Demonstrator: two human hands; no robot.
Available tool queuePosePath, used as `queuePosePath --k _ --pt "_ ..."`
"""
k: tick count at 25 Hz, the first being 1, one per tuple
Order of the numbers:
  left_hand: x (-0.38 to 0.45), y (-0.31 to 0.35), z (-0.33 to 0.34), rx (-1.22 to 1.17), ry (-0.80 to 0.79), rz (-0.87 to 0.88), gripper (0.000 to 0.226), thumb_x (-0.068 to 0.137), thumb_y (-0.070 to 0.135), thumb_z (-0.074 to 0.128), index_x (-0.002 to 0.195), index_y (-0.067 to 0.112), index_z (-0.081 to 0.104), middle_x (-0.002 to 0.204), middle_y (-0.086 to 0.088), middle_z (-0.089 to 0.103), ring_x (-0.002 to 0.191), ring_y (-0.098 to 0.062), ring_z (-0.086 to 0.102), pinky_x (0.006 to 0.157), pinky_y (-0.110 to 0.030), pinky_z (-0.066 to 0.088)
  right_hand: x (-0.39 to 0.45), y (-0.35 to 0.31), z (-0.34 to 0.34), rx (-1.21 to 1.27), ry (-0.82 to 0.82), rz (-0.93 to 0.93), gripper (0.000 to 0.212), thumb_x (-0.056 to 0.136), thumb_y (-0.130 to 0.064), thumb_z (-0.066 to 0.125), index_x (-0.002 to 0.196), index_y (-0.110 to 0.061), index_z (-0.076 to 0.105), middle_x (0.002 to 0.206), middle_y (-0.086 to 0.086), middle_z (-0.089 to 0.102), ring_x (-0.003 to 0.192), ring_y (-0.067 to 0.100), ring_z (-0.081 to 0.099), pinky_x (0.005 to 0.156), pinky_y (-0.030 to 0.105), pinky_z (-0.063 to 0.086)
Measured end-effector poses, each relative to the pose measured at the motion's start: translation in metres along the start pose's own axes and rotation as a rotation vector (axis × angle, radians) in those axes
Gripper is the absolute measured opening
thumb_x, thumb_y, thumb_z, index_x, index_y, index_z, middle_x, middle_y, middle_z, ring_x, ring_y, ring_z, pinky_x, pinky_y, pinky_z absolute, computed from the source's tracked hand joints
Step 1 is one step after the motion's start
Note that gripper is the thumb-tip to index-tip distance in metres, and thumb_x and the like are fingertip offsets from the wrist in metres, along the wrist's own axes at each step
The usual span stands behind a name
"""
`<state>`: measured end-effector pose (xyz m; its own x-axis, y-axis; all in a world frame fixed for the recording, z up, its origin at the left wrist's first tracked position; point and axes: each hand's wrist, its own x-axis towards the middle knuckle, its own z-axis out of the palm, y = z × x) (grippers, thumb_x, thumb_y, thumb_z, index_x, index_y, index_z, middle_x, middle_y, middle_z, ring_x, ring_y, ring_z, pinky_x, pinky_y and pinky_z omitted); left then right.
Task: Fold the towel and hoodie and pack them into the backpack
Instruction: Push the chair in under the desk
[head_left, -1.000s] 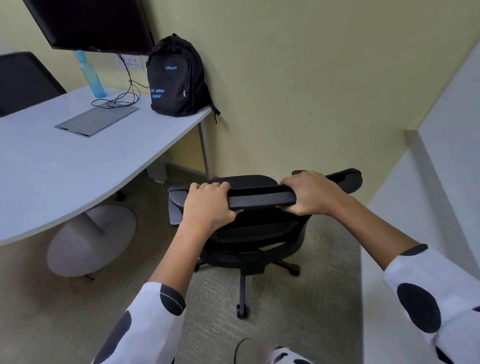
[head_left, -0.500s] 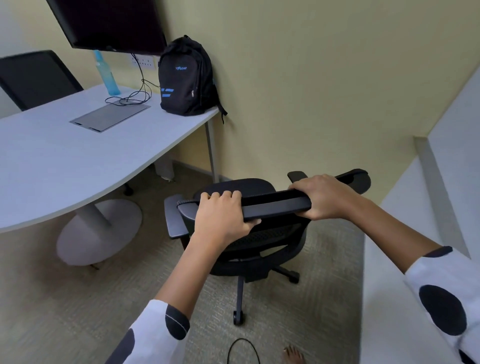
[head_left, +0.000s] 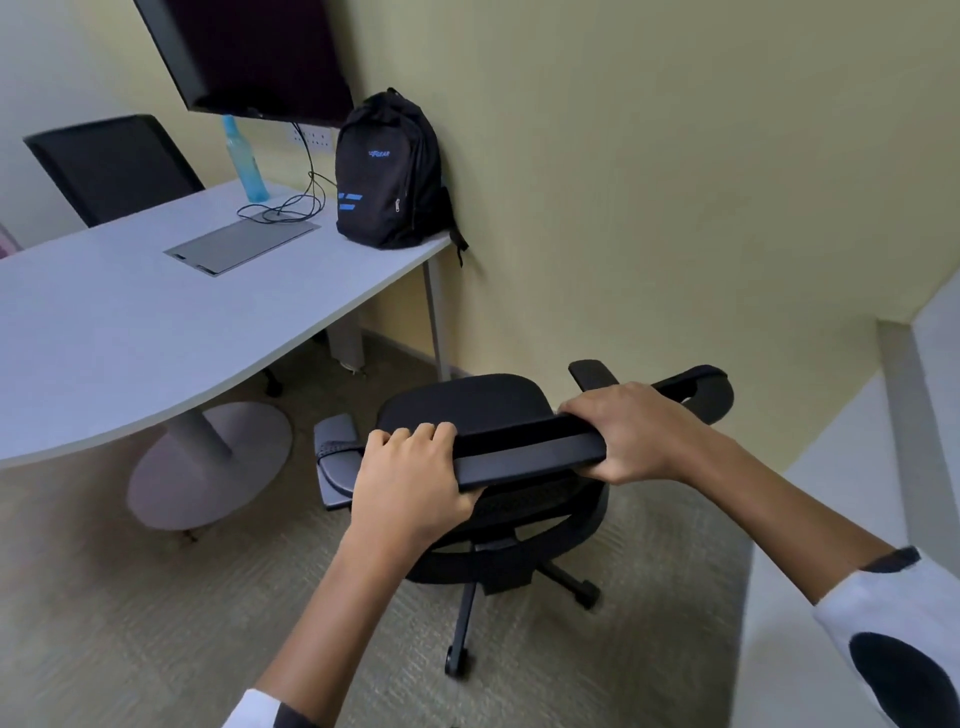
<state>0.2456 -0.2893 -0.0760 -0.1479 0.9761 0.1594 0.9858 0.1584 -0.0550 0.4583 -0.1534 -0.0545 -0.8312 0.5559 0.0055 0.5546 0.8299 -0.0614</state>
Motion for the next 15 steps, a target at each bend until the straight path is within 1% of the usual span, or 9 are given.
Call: queuePosePath --k 4,7,11,15 --pt "0.016 0.018 0.001 -0.013 0.027 -0.053 0.054 0.072 0.059 0.039 0.107 0.022 0.057 0.096 0.003 0.065 0.088 -0.024 0.062 0.079 -0.036 0.037 0.010 0.029 -0.002 0.002 -0.002 -0.051 0.041 0.073 -0.050 0.056 0.108 -0.028 0.058 0.095 -0.011 0.062 0.091 0.015 0.060 0.078 0.032 0.046" --pt "0.024 0.025 0.000 0.006 0.001 -0.097 0.054 0.074 0.060 0.035 0.110 0.025 0.053 0.101 0.006 0.063 0.094 -0.021 0.060 0.083 -0.035 0.036 0.021 0.043 -0.002 0.000 -0.005 -0.093 0.037 0.073 -0.049 0.057 0.103 -0.028 0.057 0.091 -0.011 0.061 0.087 0.015 0.060 0.075 0.031 0.046" --pt "0.038 0.026 0.000 -0.002 -0.007 -0.149 0.045 0.082 0.059 0.045 0.113 0.026 0.051 0.106 0.007 0.062 0.099 -0.020 0.058 0.087 -0.034 0.036 0.042 0.058 -0.002 0.009 -0.016 -0.125 0.038 0.073 -0.050 0.056 0.103 -0.028 0.057 0.090 -0.012 0.061 0.085 0.014 0.060 0.075 0.032 0.047" --pt "0.054 0.020 0.004 0.016 -0.009 -0.203 0.048 0.083 0.061 0.045 0.116 0.027 0.050 0.108 0.007 0.062 0.101 -0.019 0.057 0.090 -0.034 0.034 0.066 0.066 -0.004 -0.002 -0.023 -0.156 0.039 0.072 -0.051 0.054 0.103 -0.026 0.058 0.090 -0.011 0.061 0.086 0.015 0.060 0.077 0.035 0.048"
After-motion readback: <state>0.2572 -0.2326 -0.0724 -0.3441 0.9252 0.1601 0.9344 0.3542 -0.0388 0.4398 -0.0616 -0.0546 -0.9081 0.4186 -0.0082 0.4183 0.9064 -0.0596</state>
